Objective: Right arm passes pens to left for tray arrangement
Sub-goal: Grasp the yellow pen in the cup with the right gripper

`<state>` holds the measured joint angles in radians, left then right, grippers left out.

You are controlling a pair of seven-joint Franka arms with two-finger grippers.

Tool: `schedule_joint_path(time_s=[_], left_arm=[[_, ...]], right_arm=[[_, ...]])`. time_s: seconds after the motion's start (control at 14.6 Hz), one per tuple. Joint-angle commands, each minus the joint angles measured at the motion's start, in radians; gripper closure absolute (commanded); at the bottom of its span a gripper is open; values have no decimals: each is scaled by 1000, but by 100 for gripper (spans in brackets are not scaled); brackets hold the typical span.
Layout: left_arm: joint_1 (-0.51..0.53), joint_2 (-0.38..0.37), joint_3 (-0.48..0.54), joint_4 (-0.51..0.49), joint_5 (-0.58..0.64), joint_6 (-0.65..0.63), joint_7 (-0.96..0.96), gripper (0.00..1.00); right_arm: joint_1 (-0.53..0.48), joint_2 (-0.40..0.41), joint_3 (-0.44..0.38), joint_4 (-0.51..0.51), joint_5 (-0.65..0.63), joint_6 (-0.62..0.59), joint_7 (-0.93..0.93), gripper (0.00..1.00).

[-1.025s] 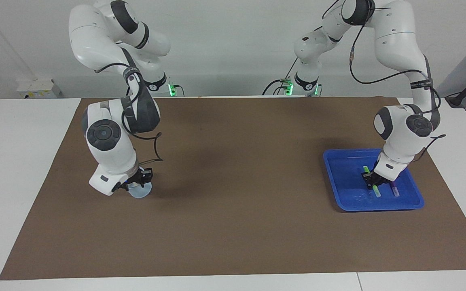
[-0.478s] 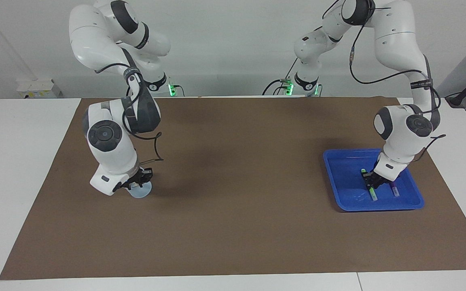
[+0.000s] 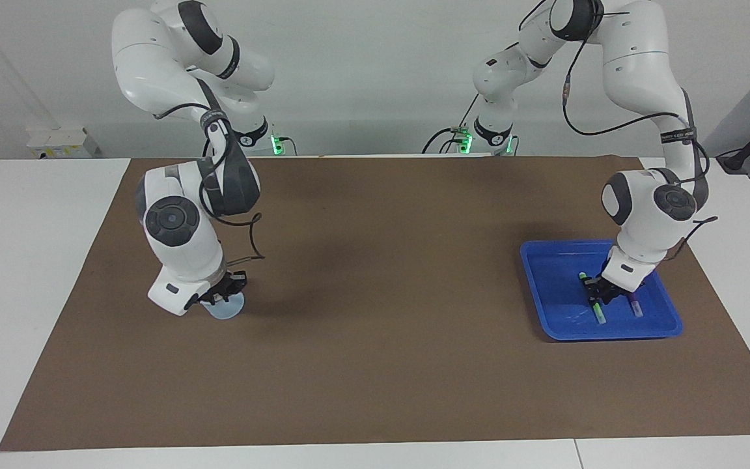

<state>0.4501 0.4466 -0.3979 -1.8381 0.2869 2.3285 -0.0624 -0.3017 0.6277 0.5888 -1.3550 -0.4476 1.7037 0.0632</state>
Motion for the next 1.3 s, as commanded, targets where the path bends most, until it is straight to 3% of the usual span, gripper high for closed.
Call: schedule_joint_path(time_s=[0.0,0.14,0.89,1.09,1.23], left_arm=[[10,-6,-6,-3,15,12,4,58],[10,-6,-6,2,15,11,6,53],[10,-6,-7,11,11,-4,6,49],[7,-3,-7,51,6,-79,7,41],[7,-5,-9,56,5,-89,7,31]], right_arm=[[-5,3,9,-1,-20,-10,-14,89],[-5,3,9,1,-20,-12,-14,100],[-19,-89,14,14,-11,-39,-19,100],[-22,-140,13,22,-5,-39,-20,100],[-51,-175,13,30,47,-39,-20,100]])
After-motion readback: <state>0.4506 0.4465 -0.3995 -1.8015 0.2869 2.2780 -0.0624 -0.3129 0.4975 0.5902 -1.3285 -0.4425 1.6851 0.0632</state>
